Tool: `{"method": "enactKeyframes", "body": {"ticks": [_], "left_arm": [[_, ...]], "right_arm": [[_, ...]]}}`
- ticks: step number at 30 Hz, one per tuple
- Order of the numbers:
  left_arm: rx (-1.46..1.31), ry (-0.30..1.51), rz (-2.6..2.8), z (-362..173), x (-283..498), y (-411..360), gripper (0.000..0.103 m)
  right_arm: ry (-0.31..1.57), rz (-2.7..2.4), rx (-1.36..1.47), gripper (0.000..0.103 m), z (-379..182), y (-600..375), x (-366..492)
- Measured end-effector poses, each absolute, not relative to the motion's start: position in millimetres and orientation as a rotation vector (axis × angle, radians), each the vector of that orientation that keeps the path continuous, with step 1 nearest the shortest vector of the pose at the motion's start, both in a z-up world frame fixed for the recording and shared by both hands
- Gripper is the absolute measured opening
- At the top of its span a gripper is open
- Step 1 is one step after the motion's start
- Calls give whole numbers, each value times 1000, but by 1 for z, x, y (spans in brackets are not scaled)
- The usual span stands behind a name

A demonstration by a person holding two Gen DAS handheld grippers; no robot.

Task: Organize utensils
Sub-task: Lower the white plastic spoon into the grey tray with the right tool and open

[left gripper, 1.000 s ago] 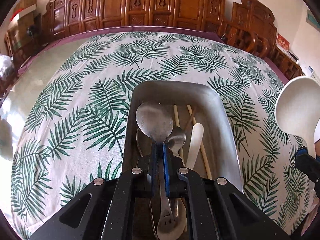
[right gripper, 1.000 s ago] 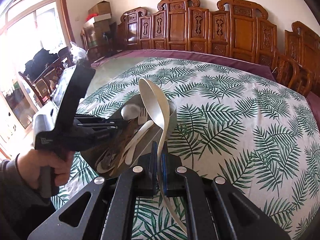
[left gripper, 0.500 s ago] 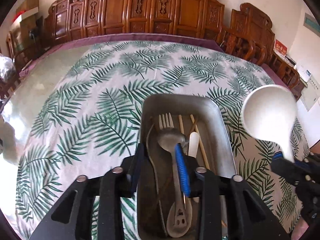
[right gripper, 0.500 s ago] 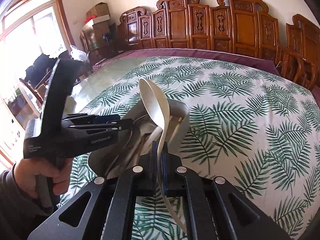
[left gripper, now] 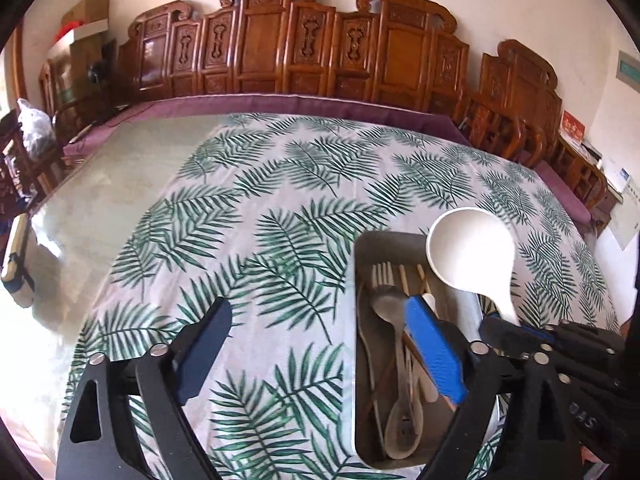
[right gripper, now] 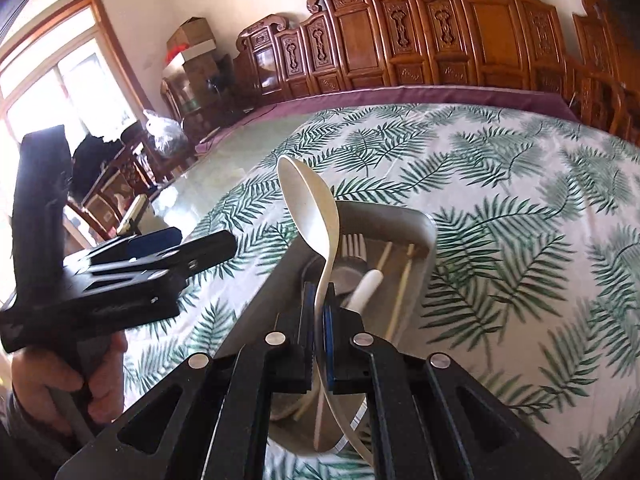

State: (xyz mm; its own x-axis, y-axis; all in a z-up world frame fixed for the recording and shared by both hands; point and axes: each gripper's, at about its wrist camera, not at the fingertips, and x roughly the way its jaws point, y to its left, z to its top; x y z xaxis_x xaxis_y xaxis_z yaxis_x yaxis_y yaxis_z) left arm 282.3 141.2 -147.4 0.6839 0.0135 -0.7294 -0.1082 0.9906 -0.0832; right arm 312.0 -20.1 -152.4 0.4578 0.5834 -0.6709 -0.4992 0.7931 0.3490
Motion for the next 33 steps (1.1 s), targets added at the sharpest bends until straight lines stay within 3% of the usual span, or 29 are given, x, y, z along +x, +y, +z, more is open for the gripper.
{"method": "enactKeyframes", "body": {"ticks": [4, 17, 33], "left_arm": [[-130, 810, 82, -146, 281, 146, 92], [-132, 809, 91, -146, 280, 148, 92], [-129, 808, 93, -147, 280, 149, 92]], "right_arm": [[894, 661, 133, 5, -164, -10, 320], [928, 587, 121, 7, -193, 1, 332], [971, 657, 199, 13, -189, -1, 338]]}}
